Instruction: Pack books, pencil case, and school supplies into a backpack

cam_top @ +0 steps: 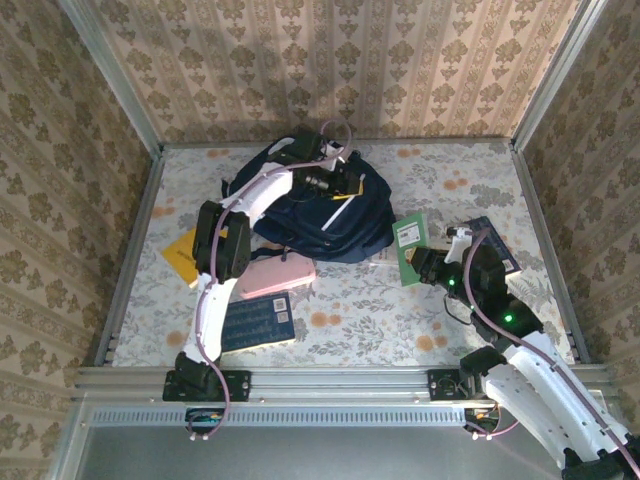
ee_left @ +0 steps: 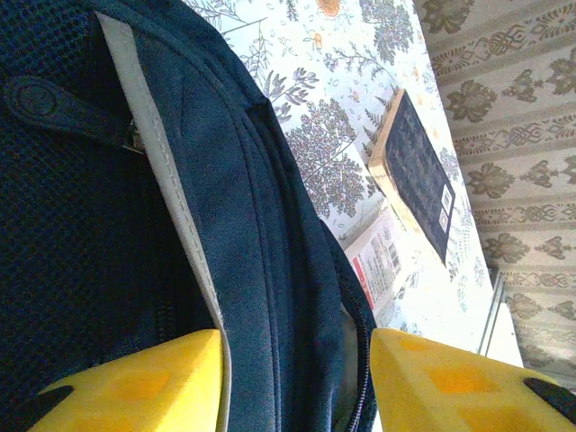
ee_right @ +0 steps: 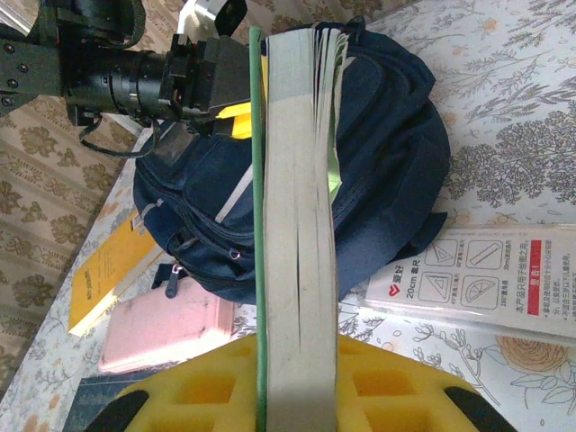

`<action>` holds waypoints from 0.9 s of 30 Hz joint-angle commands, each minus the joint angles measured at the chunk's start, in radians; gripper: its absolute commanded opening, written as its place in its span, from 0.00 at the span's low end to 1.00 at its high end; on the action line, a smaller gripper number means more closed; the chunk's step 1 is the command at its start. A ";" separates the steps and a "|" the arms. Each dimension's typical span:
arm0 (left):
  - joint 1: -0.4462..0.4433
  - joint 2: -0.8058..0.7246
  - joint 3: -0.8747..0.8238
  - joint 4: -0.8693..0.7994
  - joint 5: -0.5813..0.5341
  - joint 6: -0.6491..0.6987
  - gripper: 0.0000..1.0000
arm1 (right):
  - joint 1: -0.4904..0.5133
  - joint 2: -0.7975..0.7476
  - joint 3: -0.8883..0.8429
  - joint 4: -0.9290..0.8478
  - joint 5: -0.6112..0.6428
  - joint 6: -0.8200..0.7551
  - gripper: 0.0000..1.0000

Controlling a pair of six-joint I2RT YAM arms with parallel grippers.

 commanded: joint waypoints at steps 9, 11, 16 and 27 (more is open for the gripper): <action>-0.001 0.003 -0.064 -0.018 -0.021 0.003 0.48 | -0.013 -0.033 -0.020 0.069 -0.031 0.036 0.00; -0.006 0.006 -0.063 -0.018 -0.027 0.004 0.48 | -0.013 -0.034 -0.024 0.069 -0.035 0.041 0.00; -0.031 0.026 -0.021 -0.076 -0.103 0.047 0.44 | -0.013 -0.031 -0.034 0.084 -0.046 0.052 0.00; -0.078 -0.013 0.139 -0.266 -0.434 0.176 0.00 | -0.016 0.001 0.002 0.108 -0.045 0.048 0.00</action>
